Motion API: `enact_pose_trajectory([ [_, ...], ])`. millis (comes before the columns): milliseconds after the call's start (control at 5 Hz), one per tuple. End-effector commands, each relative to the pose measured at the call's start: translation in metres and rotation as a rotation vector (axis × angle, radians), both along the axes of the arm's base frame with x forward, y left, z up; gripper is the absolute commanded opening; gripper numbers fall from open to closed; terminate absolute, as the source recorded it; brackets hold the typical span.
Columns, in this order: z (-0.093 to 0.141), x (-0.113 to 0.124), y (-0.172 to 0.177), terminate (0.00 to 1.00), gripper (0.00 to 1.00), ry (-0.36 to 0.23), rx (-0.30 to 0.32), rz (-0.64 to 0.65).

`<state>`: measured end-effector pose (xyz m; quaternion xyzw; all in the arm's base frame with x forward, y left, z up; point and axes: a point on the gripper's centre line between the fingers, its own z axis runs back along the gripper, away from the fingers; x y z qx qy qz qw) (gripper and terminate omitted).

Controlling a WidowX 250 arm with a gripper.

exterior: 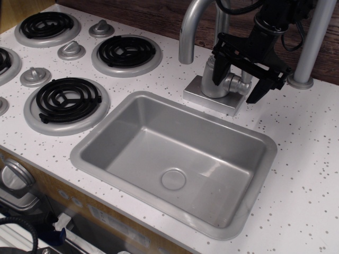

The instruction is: Lever vertical to front

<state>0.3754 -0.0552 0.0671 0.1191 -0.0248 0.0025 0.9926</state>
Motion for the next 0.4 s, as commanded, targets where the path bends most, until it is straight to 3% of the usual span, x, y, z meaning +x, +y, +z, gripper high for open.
enact_pose_trajectory([
  [0,0.0,0.0,0.0,0.0,1.0,0.0,0.0,0.0],
  [200,0.0029,0.0047,0.0009,0.0,1.0,-0.085,-0.019,-0.015],
])
